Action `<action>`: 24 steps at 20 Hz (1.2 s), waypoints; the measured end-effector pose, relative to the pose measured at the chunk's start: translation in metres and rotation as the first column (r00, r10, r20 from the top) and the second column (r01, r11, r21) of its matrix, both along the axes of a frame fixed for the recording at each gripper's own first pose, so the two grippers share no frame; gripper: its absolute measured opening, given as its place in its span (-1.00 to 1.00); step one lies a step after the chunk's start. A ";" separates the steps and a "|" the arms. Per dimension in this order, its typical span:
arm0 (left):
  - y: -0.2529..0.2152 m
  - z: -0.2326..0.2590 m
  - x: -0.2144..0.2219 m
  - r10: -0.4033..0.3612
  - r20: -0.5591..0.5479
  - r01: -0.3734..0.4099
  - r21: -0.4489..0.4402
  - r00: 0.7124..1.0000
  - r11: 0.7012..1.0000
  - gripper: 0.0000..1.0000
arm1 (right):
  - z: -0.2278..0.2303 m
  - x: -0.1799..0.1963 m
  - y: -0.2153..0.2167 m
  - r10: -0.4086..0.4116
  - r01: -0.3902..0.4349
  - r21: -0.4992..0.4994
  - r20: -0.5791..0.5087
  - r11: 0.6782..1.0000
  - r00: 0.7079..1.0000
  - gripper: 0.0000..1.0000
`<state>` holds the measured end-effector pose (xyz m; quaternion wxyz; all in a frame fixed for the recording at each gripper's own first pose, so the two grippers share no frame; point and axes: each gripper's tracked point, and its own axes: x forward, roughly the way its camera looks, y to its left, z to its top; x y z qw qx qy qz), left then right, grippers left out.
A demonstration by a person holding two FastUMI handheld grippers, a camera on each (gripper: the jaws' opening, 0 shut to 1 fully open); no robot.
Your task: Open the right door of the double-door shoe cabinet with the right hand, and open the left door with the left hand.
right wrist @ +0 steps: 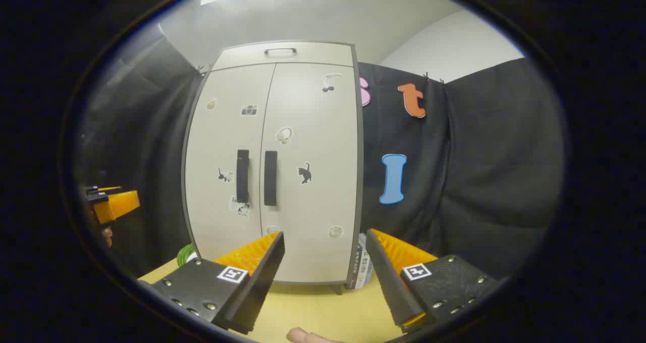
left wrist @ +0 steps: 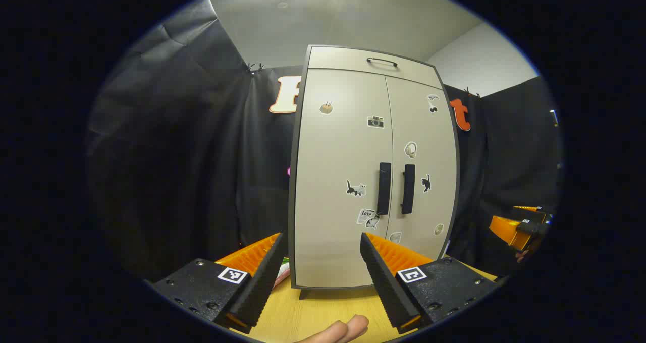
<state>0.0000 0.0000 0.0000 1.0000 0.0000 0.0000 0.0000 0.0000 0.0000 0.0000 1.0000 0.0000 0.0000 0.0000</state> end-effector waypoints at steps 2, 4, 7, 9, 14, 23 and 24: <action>-0.003 -0.001 -0.001 -0.011 -0.005 0.011 -0.003 1.000 1.000 0.83 | 0.000 0.001 0.005 0.006 -0.006 0.003 0.002 1.000 1.000 0.87; -0.004 -0.003 0.000 -0.023 -0.009 0.023 -0.003 1.000 1.000 0.83 | 0.000 0.000 0.007 0.009 -0.009 0.010 0.003 1.000 1.000 0.87; -0.005 -0.006 -0.001 -0.036 -0.015 0.036 -0.003 0.999 0.999 0.83 | 0.002 0.000 0.005 -0.002 0.002 0.005 0.014 1.000 1.000 0.87; -0.007 -0.006 -0.001 -0.053 -0.012 0.053 0.001 0.999 0.999 0.85 | 0.003 0.000 0.004 -0.004 0.003 0.005 0.019 1.000 1.000 0.92; 0.000 -0.011 0.004 -0.020 -0.029 0.020 0.001 0.999 1.000 0.82 | 0.008 -0.001 0.002 -0.023 0.024 -0.017 0.040 1.000 0.999 0.92; 0.007 -0.030 0.012 -0.030 -0.032 0.029 -0.039 0.999 0.999 0.85 | 0.009 0.046 0.018 -0.006 0.006 0.006 0.046 1.000 0.999 0.87; 0.009 -0.032 0.014 -0.023 -0.036 0.021 -0.035 0.999 0.999 0.85 | 0.010 0.058 0.019 -0.007 0.007 0.001 0.048 1.000 0.999 0.87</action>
